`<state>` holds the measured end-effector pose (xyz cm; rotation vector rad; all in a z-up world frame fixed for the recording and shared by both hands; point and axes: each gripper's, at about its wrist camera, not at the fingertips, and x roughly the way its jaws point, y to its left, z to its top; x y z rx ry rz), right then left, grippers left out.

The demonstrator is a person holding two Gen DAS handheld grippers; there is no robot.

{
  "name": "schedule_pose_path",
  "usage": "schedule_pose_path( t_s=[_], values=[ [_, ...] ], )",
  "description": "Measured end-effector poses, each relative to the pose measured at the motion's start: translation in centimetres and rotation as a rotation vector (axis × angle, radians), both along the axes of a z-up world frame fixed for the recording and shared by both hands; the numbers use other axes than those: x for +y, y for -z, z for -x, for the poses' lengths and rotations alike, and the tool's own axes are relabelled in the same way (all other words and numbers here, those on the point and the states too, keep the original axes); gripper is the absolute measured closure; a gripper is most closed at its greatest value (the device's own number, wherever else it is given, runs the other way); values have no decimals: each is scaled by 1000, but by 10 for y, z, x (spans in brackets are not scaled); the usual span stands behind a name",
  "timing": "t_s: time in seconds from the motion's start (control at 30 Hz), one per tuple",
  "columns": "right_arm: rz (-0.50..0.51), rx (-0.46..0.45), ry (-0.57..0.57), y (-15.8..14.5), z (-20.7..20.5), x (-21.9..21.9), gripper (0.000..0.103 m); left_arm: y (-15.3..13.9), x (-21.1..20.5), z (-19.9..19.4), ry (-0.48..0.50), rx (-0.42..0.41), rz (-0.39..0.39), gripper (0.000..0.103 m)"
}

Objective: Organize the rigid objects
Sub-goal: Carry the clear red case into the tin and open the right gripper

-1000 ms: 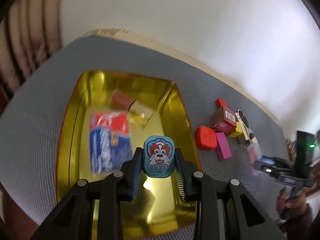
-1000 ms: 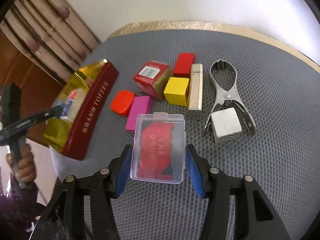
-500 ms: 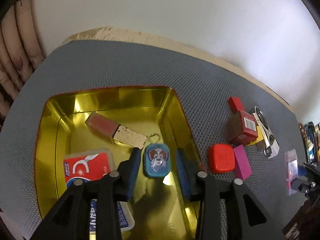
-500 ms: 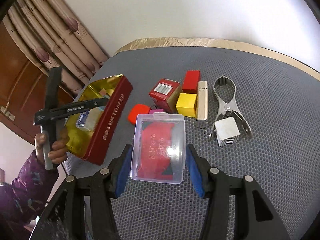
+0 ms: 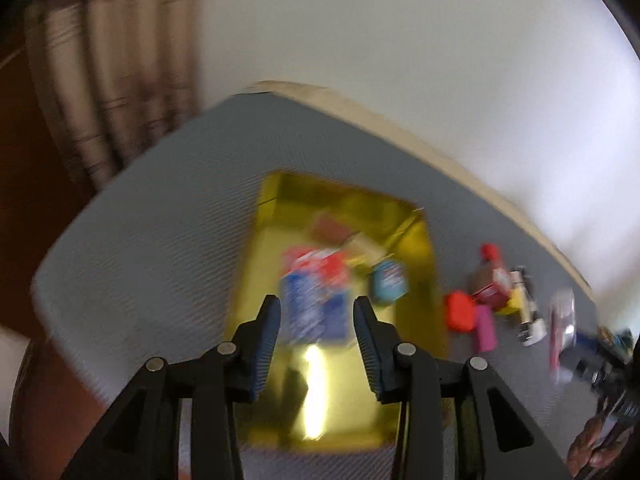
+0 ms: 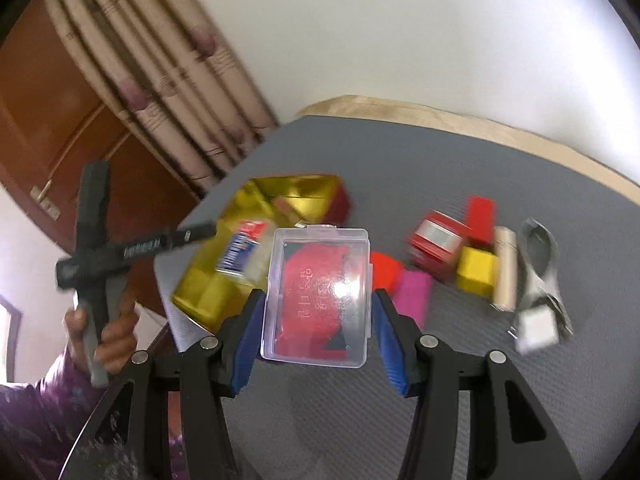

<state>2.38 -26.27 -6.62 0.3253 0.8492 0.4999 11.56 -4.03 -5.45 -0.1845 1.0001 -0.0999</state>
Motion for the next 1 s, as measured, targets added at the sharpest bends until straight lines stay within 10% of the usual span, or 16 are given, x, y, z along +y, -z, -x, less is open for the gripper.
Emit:
schedule_pose_path(
  t_s=[0.27,1.0],
  values=[
    [-12,98,-76,9,-77,61,53,17,57,58,-194,-36,-38,65],
    [97,236,1,60,-180,117,51,20,30,54,-20,-38,-38,64]
  ],
)
